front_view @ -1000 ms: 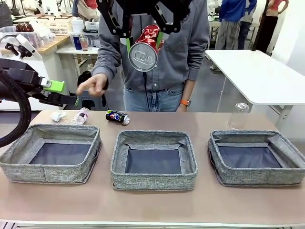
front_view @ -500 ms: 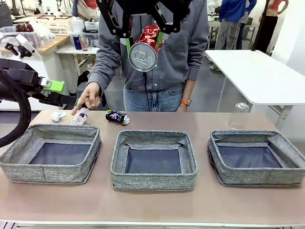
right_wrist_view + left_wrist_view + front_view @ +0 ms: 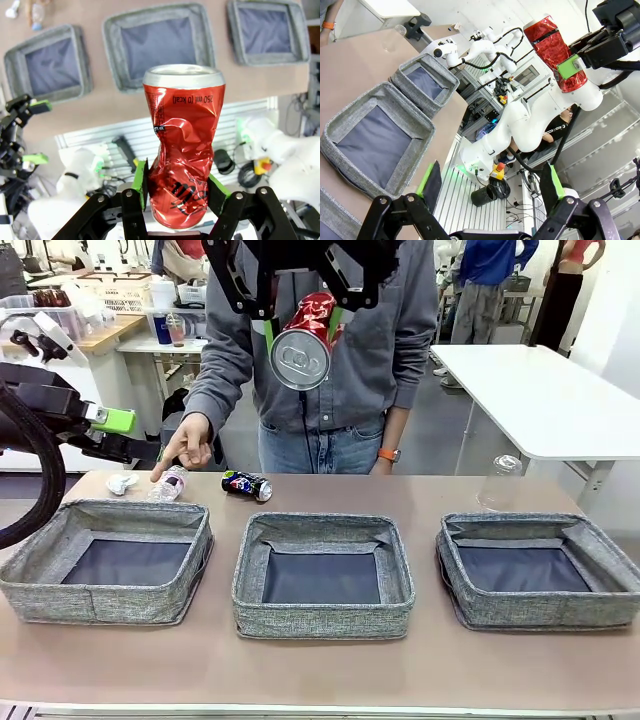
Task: Sort the waste into the appropriate baskets.
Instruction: Place the picked waste into the Fabric basket indicated by the person.
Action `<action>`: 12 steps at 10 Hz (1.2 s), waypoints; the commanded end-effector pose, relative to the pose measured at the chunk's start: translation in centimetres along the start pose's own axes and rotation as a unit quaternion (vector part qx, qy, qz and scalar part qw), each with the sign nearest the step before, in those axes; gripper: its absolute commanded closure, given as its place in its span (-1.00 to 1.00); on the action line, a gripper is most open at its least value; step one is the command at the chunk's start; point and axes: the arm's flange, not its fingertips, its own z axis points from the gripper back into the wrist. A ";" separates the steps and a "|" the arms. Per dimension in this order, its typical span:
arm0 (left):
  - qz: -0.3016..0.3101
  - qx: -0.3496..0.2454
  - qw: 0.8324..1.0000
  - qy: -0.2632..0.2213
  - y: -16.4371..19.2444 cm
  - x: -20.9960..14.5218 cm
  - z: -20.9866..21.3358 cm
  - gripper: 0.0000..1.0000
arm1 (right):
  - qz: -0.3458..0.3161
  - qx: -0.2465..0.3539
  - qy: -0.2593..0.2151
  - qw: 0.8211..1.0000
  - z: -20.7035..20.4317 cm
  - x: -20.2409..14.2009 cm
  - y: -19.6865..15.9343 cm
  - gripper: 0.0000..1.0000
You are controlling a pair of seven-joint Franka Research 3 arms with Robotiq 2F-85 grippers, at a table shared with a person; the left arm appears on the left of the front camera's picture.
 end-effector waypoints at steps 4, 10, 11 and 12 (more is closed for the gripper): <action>0.078 0.068 0.994 0.027 -1.4 -1.8 4.9 -1.00 | 0.173 -0.022 -0.014 0.985 -4.2 2.5 4.1 0.04; 0.202 0.224 0.953 0.028 -5.1 -11.5 18.0 -1.00 | 0.428 0.020 -0.046 0.902 -14.1 10.1 18.4 0.04; 0.214 0.231 0.949 0.032 -5.9 -13.2 19.2 -1.00 | 0.471 0.049 -0.056 0.879 -15.3 10.7 21.0 0.04; 0.218 0.227 0.948 0.035 -6.5 -14.5 20.2 -1.00 | 0.493 0.049 -0.050 0.867 -16.5 11.3 23.4 0.04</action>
